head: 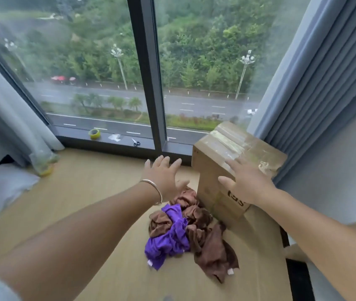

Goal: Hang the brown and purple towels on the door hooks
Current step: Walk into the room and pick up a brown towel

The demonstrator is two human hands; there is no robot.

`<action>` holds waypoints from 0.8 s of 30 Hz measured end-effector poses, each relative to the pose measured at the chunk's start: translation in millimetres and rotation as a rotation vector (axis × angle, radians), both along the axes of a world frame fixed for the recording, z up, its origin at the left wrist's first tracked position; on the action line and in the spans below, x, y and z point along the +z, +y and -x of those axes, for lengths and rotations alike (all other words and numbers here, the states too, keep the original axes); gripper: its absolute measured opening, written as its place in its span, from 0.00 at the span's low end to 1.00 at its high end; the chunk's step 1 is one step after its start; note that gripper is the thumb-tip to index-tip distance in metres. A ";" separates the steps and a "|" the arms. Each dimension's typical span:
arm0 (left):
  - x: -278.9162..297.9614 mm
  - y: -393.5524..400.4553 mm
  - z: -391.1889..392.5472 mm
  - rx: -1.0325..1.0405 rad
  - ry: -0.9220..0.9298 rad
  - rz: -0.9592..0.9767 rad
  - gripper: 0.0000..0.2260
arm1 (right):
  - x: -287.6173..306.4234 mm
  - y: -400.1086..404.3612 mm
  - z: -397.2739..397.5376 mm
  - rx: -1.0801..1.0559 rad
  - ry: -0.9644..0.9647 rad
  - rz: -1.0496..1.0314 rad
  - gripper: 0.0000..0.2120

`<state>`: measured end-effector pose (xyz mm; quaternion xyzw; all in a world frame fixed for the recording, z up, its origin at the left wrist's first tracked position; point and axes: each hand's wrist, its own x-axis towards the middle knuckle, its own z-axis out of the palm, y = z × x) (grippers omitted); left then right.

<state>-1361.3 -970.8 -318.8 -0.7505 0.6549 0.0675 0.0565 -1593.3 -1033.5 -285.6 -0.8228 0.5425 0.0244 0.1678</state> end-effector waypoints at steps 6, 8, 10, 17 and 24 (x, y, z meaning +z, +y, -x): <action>-119.7 -0.5 -26.4 0.079 0.135 -0.169 0.31 | -102.3 -9.1 -25.8 0.010 0.103 -0.141 0.30; -158.3 6.0 -33.1 0.125 0.168 -0.222 0.31 | -136.4 -7.9 -32.6 0.019 0.129 -0.176 0.31; -192.4 11.1 -39.3 0.139 0.187 -0.258 0.31 | -167.9 -5.5 -37.5 0.020 0.146 -0.209 0.30; -285.1 19.9 -53.8 0.201 0.298 -0.280 0.30 | -270.7 6.2 -50.5 0.003 0.157 -0.329 0.28; -435.8 28.3 -12.6 0.172 0.387 -0.319 0.30 | -429.2 22.6 -17.7 -0.060 0.240 -0.420 0.29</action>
